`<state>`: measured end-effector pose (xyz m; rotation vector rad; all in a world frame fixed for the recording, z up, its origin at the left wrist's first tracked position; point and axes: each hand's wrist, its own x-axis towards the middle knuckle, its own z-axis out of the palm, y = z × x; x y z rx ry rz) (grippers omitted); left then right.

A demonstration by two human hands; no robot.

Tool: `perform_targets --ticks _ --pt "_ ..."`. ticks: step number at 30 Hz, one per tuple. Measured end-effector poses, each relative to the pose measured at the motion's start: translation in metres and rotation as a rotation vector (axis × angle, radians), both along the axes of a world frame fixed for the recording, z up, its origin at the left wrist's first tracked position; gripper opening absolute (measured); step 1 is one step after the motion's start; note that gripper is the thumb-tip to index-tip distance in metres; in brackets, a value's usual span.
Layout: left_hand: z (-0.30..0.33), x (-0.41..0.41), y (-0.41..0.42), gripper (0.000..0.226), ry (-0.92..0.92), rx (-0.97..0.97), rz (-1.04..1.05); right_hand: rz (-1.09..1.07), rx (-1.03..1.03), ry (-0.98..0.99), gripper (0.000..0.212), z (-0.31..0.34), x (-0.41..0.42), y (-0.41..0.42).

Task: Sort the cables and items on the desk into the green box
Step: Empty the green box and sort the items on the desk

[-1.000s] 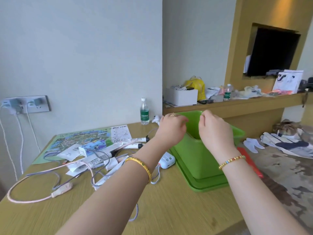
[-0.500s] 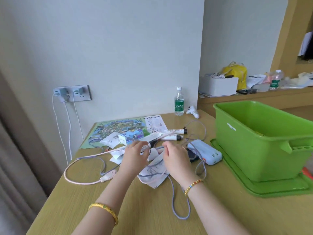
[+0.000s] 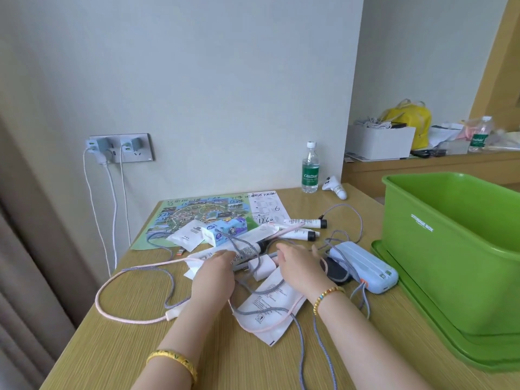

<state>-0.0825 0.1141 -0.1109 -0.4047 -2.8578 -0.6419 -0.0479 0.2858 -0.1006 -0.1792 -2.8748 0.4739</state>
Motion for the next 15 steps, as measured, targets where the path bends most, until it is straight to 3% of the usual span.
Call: perform_targets --ticks 5,9,15 --pt "0.001 -0.010 0.002 0.030 0.036 -0.199 0.033 0.033 0.008 -0.107 0.037 -0.007 -0.018 -0.001" --pt "0.002 -0.016 -0.002 0.032 0.047 -0.271 0.070 0.019 0.046 -0.117 0.030 -0.004 -0.025 0.006" --pt "0.003 -0.025 -0.008 0.037 0.078 -0.309 -0.014 -0.012 -0.065 -0.215 0.020 0.003 -0.025 0.017"
